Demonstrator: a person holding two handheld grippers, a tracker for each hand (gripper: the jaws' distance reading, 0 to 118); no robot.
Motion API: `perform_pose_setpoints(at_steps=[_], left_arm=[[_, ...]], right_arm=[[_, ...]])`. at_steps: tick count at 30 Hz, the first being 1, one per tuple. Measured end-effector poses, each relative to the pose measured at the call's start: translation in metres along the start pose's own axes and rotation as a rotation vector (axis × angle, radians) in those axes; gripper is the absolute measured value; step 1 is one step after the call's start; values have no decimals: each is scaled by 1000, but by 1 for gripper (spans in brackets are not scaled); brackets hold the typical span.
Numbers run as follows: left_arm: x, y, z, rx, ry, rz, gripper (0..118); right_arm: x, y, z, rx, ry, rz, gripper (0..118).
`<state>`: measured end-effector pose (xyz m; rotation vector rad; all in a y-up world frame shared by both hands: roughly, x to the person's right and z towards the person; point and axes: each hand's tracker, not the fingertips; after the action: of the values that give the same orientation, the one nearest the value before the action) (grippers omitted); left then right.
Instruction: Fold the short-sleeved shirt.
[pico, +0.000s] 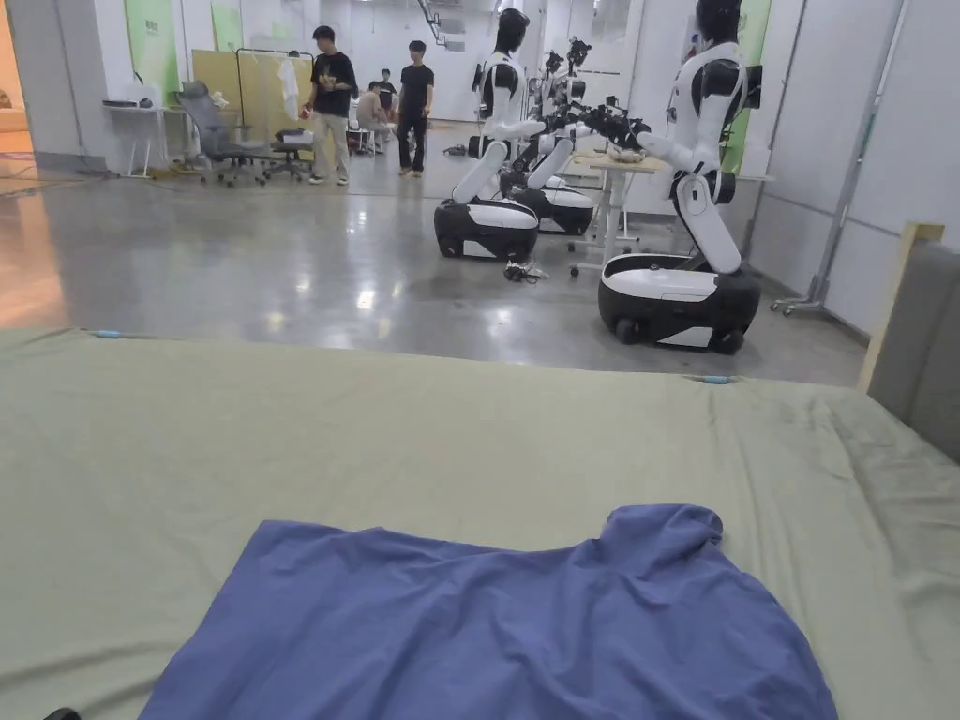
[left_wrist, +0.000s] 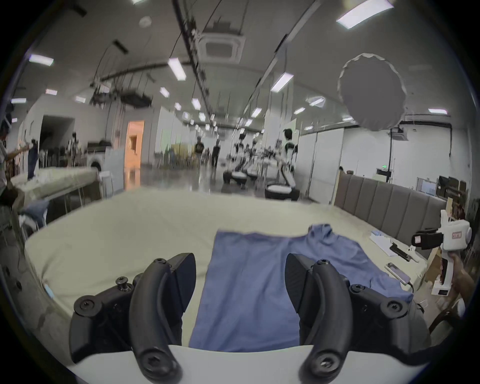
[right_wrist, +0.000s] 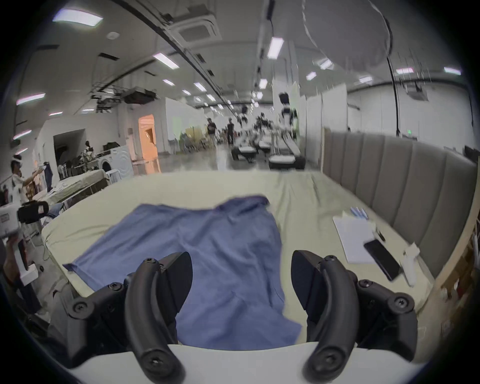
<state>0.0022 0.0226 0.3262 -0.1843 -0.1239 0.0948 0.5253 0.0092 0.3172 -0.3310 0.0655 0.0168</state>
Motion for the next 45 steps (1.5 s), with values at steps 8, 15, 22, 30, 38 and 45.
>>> perform_pose_setpoints(at_steps=[8, 15, 22, 30, 38, 45], left_arm=[[45, 21, -7, 51, -22, -32, 68], [24, -11, -16, -12, -46, -38, 3], [13, -23, -21, -33, -30, -5, 3], [-15, -29, -15, -50, -18, 69, 6], [-82, -84, -9, -417, 25, 162, 70], [-94, -133, -45, -554, -4, 192, 60]], right_arm=[[-50, 8, -28, 78, 92, -76, 79], [-72, -12, -33, 39, 79, -53, 0], [-75, -14, -35, 19, 56, -13, 0], [-69, -16, -37, 18, 60, -35, 0], [-60, -28, -31, -23, 97, -59, 0], [-54, -40, -28, -75, 90, -51, 0]])
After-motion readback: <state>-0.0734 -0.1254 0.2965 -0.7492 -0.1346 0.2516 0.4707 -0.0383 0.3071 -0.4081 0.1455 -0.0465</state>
